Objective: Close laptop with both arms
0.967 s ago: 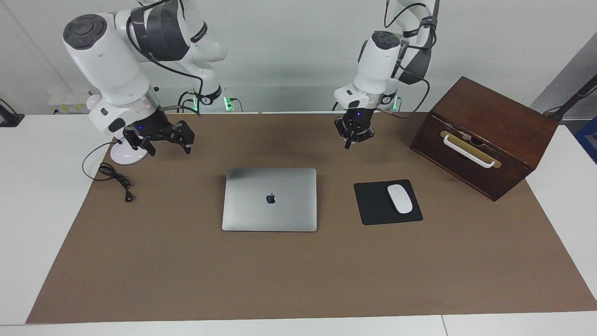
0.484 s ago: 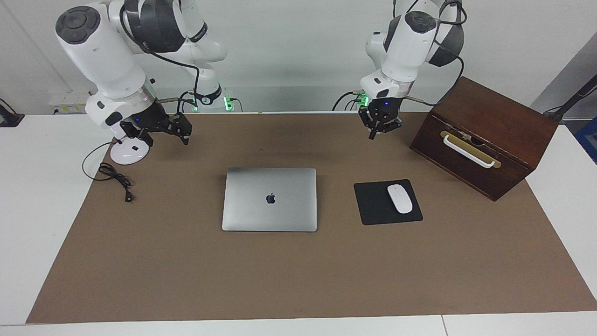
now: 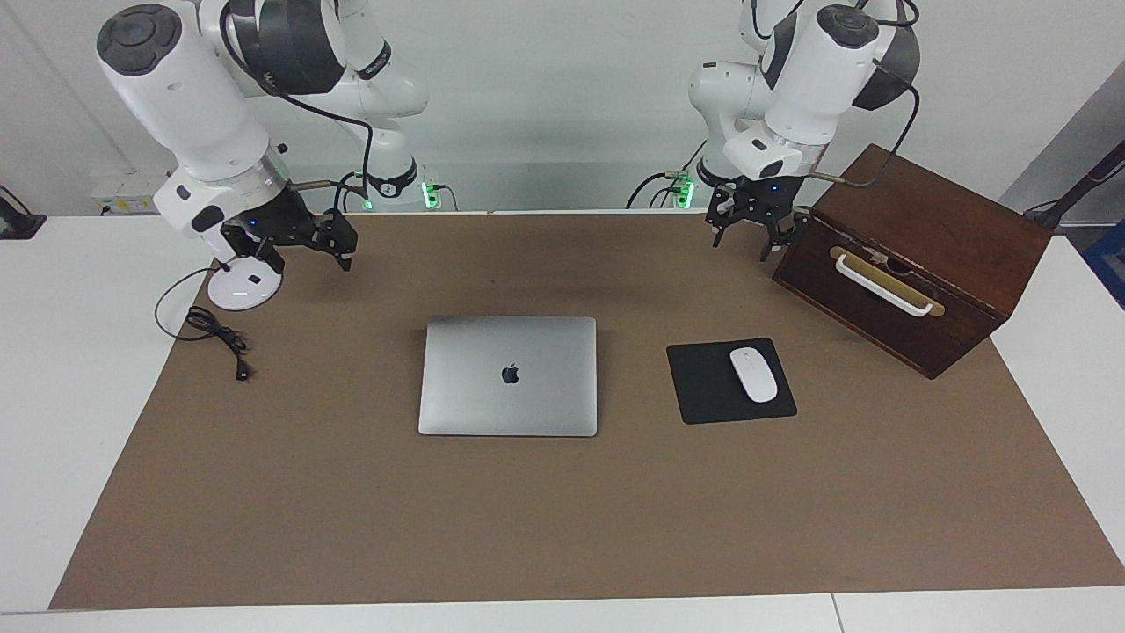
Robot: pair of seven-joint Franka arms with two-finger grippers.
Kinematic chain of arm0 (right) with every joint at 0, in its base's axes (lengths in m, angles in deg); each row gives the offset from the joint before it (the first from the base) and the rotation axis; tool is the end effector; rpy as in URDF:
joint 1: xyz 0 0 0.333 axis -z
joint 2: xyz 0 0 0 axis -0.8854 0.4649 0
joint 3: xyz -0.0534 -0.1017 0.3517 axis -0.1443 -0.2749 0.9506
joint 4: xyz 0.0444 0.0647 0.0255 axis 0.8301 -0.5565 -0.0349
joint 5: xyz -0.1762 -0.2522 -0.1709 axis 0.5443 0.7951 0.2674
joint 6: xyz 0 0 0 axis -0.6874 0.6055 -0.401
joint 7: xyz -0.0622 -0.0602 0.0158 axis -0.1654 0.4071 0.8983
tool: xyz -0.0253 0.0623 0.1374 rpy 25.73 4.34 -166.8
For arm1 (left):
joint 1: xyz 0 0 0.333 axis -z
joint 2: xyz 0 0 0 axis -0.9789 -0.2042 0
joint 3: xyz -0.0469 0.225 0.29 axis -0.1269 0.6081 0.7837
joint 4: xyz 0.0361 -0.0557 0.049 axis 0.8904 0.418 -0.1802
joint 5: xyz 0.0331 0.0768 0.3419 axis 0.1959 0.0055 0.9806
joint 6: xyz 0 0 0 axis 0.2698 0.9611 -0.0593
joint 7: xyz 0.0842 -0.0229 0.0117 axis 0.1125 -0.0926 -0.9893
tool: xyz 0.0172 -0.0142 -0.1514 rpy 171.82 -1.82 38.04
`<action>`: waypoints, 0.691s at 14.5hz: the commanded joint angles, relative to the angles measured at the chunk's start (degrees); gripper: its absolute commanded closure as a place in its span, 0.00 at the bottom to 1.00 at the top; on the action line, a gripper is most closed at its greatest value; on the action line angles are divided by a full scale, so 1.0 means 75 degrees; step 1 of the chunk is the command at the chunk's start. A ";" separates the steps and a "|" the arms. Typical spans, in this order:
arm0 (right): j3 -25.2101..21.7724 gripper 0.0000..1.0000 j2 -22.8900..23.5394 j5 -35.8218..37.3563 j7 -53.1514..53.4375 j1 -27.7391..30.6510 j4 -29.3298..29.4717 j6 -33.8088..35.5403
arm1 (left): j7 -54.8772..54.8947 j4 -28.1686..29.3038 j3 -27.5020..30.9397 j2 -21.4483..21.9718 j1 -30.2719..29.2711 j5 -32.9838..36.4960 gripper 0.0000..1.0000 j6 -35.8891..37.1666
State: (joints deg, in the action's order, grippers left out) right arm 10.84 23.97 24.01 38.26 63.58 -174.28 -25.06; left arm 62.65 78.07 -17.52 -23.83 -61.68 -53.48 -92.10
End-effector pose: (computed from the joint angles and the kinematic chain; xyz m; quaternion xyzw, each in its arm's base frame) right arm 0.5364 0.0341 0.5986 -0.9983 0.0095 0.0524 0.0238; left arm 0.4184 -0.1386 0.5580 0.9744 -0.2175 0.0444 0.0367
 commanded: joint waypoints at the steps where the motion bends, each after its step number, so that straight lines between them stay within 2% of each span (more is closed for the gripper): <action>1: 0.0024 0.00 -0.0058 0.0085 -0.0116 0.0063 0.0279 0.0435 | 0.0296 -0.0074 -0.0054 0.0154 -0.0363 -0.0023 0.00 0.0488; 5: 0.0012 0.00 -0.0070 0.0073 -0.0104 0.0039 0.0327 0.0589 | 0.0319 -0.0389 -0.0065 0.0236 -0.0890 -0.0023 0.00 0.1086; 10: -0.0175 0.00 -0.0140 0.0073 0.0177 0.0063 0.0210 0.0097 | 0.0261 -0.0754 -0.0065 0.0213 -0.1665 -0.0023 0.00 0.1075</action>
State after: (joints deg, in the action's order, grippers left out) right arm 9.72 23.65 24.01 38.77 63.56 -172.16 -23.13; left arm 64.17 73.60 -17.51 -22.38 -71.55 -53.47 -85.61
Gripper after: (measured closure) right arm 0.000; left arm 0.000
